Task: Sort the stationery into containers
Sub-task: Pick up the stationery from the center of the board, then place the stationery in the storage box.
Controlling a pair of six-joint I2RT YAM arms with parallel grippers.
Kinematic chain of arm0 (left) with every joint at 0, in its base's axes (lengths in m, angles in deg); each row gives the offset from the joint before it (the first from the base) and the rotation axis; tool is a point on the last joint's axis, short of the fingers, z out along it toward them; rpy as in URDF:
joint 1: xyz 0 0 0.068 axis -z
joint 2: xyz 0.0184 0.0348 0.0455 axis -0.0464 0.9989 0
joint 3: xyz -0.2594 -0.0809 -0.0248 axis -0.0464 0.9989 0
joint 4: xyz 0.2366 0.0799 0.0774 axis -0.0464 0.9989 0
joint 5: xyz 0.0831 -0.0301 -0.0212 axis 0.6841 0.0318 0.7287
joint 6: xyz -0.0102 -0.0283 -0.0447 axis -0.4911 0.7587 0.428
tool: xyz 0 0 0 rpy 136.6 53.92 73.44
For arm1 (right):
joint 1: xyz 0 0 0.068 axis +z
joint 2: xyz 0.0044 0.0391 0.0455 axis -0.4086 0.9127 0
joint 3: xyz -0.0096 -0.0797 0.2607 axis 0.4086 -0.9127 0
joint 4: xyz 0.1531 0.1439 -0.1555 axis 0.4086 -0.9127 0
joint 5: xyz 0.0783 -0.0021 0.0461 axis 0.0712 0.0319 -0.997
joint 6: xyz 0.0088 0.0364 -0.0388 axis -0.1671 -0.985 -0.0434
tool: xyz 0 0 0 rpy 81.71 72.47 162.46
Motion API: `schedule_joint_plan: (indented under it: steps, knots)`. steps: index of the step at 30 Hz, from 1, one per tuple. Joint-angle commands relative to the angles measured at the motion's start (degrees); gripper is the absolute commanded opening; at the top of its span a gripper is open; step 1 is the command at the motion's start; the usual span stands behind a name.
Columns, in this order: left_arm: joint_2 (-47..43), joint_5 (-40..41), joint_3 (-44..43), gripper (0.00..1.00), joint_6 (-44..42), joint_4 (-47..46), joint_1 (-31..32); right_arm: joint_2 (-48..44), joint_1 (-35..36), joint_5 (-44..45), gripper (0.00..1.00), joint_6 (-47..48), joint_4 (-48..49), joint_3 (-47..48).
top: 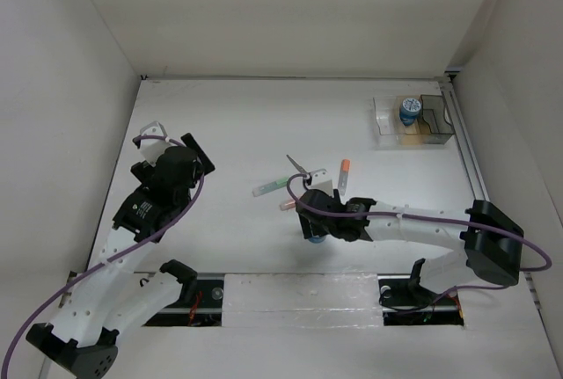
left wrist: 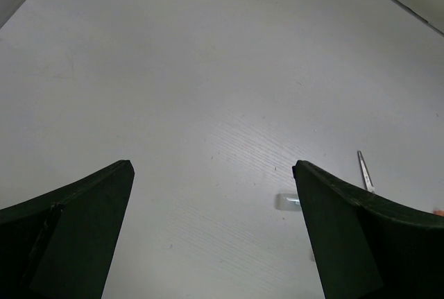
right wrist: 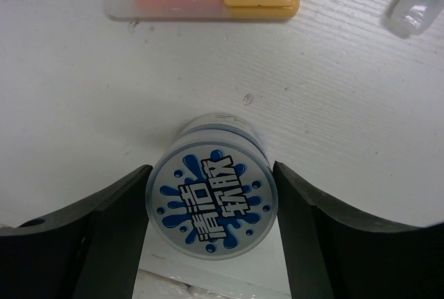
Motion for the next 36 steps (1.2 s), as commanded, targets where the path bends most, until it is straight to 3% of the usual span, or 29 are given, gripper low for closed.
schedule_joint_plan:
  steps: [1, 3, 4, 12, 18, 22, 23, 27, 36]
  knots:
    - [-0.7, 0.2, -1.3, 1.00, -0.3, -0.7, -0.2, -0.3, -0.3, -0.3, 0.30, 0.2, 1.7, 0.0]
    - [-0.7, 0.2, -1.3, 1.00, -0.3, -0.7, -0.2, -0.3, -0.3, -0.8, 0.13, 0.2, 1.7, 0.0]
    - [-0.7, 0.2, -1.3, 1.00, -0.3, -1.2, -0.2, -0.3, -0.3, -0.8, 0.00, 0.2, 1.2, 0.0]
    - [-1.9, 0.2, -1.3, 1.00, -0.3, -0.7, -0.2, -0.3, -6.3, -0.2, 0.00, 7.9, 2.2, 9.6]
    - [-4.2, 1.3, -1.3, 1.00, 0.3, -0.2, -0.2, 0.3, -18.0, -4.2, 0.00, 14.6, 4.0, 17.3]
    - [-4.7, 1.3, -1.3, 1.00, 0.3, -0.2, -0.2, 1.5, -28.7, -4.2, 0.00, 17.2, 4.7, 20.3]
    - [-4.7, 1.3, -1.3, 1.00, 0.3, -0.2, -0.2, 2.1, -34.1, -6.0, 0.00, 17.2, 5.8, 20.3]
    - [-4.7, 1.3, -1.3, 1.00, 0.3, -0.2, -0.2, 3.5, -45.1, -11.7, 0.00, 18.4, 12.5, 20.3]
    - [-4.2, 0.8, -1.3, 1.00, 0.3, -0.2, -0.2, 6.4, -55.8, -16.0, 0.00, 17.0, 19.4, 22.7]
